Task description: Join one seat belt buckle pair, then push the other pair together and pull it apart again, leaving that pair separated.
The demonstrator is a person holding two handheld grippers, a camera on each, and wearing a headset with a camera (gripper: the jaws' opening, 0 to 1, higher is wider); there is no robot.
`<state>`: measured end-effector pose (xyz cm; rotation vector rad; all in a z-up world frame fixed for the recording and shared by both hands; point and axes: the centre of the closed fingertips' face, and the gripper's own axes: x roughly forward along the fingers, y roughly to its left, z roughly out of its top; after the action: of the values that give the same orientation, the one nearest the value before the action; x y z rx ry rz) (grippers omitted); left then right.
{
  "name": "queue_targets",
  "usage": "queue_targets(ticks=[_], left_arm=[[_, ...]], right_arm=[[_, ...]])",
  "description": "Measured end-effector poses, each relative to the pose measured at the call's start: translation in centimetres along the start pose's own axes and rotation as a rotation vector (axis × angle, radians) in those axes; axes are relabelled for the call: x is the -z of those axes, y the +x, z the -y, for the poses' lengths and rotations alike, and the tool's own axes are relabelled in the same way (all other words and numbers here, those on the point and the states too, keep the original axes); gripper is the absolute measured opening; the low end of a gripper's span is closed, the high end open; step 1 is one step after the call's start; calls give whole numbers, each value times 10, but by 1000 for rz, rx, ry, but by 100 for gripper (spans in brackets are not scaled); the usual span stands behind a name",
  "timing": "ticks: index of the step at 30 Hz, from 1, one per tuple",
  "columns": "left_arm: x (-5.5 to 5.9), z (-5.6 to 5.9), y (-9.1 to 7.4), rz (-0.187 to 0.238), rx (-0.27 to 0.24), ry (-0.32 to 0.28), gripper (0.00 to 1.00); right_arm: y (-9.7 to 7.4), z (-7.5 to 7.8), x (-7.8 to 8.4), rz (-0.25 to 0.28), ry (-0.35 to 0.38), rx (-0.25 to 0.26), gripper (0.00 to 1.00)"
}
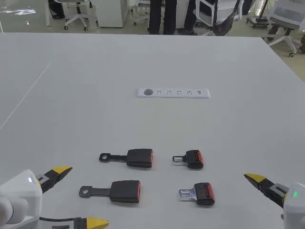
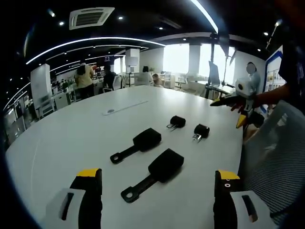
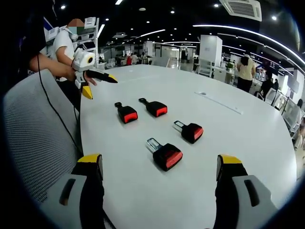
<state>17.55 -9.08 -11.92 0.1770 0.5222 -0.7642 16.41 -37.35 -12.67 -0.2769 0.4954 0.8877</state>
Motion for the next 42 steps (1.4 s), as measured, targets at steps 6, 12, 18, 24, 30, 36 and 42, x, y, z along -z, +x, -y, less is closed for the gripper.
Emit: queue_targets(ticks=[6, 12, 18, 24, 30, 36, 42], left_arm=[[0, 1, 0, 0, 2, -1, 100], [-1, 2, 0, 2, 4, -2, 100], [-1, 2, 1, 3, 7, -1, 100], [0, 2, 1, 5, 10, -1, 100], [-1, 3, 1, 4, 12, -1, 100], [-1, 3, 0, 4, 11, -2, 100], [2, 1, 1, -4, 13, -1, 100]], right_arm=[[0, 0, -1, 0, 0, 1, 99], [-1, 0, -1, -1, 0, 3, 99], [-2, 0, -1, -1, -2, 5, 99], [-2, 0, -1, -2, -2, 7, 99], [-3, 0, -2, -1, 1, 8, 99], [-3, 2, -1, -2, 1, 10, 99], [-2, 4, 1, -8, -2, 7, 99]])
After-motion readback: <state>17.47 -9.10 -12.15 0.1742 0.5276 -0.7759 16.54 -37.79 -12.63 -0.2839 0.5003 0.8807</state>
